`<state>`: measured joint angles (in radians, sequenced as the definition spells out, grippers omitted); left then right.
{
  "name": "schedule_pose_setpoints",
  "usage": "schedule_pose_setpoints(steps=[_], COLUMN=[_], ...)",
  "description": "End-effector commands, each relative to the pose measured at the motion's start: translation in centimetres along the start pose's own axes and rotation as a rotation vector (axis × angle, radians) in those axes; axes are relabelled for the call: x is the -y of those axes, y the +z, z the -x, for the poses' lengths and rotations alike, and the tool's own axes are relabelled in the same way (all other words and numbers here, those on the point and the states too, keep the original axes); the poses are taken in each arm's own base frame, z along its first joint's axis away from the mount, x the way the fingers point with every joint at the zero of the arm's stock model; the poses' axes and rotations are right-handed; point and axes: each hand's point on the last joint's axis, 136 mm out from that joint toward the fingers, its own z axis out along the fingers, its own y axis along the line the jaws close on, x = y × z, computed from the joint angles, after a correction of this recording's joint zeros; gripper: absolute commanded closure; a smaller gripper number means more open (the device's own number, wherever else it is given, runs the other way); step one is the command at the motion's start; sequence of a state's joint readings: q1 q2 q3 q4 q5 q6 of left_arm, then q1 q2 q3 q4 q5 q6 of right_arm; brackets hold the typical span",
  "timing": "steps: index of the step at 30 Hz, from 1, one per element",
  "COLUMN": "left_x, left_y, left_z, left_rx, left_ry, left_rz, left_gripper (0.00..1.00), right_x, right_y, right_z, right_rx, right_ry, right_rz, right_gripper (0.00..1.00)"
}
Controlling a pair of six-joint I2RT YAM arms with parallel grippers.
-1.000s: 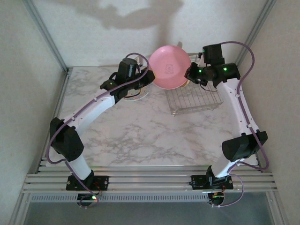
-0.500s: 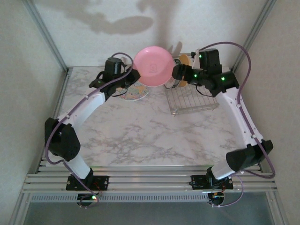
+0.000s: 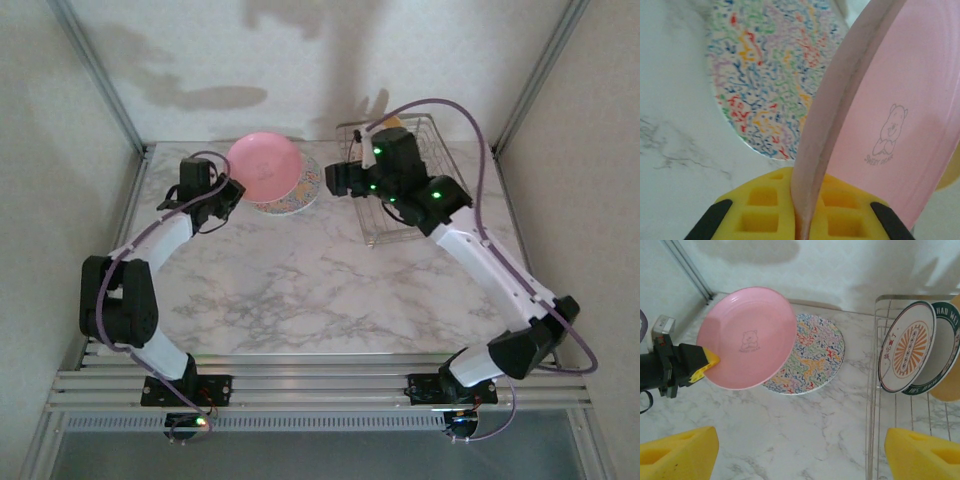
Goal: Unload the plates from the dish rack
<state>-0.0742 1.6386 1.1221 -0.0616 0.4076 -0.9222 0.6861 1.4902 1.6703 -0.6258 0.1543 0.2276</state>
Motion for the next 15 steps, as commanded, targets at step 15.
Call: schedule_pose_setpoints(steps=[15], left_x=[-2.0], left_y=[8.7], left_z=[1.6], left_rx=[-0.038], left_ry=[-0.044], left_rz=[0.064], left_gripper=[1.0], right_x=[-2.4], right_y=[2.9], right_z=[-0.7], right_rx=[-0.042], right_ry=[-0.055], right_rz=[-0.05], right_gripper=[0.15])
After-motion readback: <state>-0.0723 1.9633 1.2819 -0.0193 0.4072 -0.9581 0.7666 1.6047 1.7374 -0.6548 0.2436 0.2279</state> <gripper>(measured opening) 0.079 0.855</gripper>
